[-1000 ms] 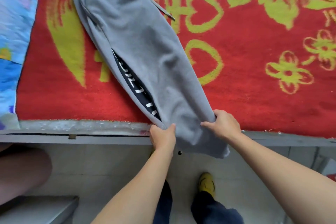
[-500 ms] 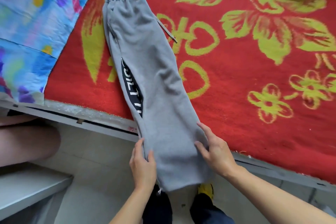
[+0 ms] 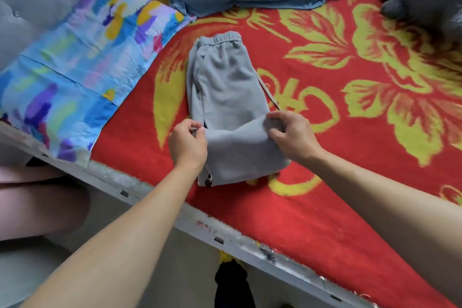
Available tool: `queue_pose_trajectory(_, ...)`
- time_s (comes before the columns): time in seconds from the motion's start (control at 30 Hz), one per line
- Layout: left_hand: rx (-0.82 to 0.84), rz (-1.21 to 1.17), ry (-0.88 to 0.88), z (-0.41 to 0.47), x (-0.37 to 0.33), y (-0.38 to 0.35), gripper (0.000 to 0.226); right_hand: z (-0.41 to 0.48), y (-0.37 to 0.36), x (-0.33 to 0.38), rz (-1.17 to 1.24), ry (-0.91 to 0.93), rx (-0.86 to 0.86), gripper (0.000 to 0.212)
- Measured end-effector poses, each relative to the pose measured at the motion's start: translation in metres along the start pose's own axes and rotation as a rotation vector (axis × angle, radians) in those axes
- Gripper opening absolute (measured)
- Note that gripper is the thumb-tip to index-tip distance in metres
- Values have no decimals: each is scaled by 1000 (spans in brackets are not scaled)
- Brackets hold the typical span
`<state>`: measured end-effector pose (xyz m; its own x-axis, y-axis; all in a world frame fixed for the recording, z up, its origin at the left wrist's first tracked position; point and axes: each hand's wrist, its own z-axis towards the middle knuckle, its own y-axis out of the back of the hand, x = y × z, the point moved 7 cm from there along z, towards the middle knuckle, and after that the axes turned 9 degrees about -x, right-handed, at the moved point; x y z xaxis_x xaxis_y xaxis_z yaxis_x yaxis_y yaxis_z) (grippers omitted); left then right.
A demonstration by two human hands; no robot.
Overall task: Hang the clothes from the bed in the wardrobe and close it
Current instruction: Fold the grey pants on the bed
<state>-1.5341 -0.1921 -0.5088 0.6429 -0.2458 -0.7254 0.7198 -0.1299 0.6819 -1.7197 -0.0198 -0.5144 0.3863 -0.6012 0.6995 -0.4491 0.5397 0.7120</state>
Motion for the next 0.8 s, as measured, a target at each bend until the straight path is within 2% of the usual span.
queue_pose_trajectory(0.13, -35, -70, -16, 77, -16, -22, 10, 79, -12, 22, -4, 56, -91, 32)
queue_pose_trajectory(0.3, -82, -171, -62, 171, -41, -46, 13, 167, -22, 59, 14, 138, -204, 36)
queue_pose_trajectory(0.47, -39, -193, -44, 234, -33, -80, 19, 229, -40, 70, 9, 126, -215, 36)
queue_pose_trajectory(0.53, 13, -148, 9, 231, -17, -94, 19, 236, -60, 52, -13, 8, -138, 34)
queue_pose_trajectory(0.63, 170, 1, 139, 198, 29, -122, 20, 210, -96, 4, -221, -169, 51, 35)
queue_pose_trajectory(0.73, 361, 146, 111, 153, 62, -144, 23, 167, -121, -35, -445, -174, 258, 42)
queue_pose_trajectory(0.8, 433, 252, 46, 132, 74, -149, 30, 145, -132, -54, -623, -155, 410, 54)
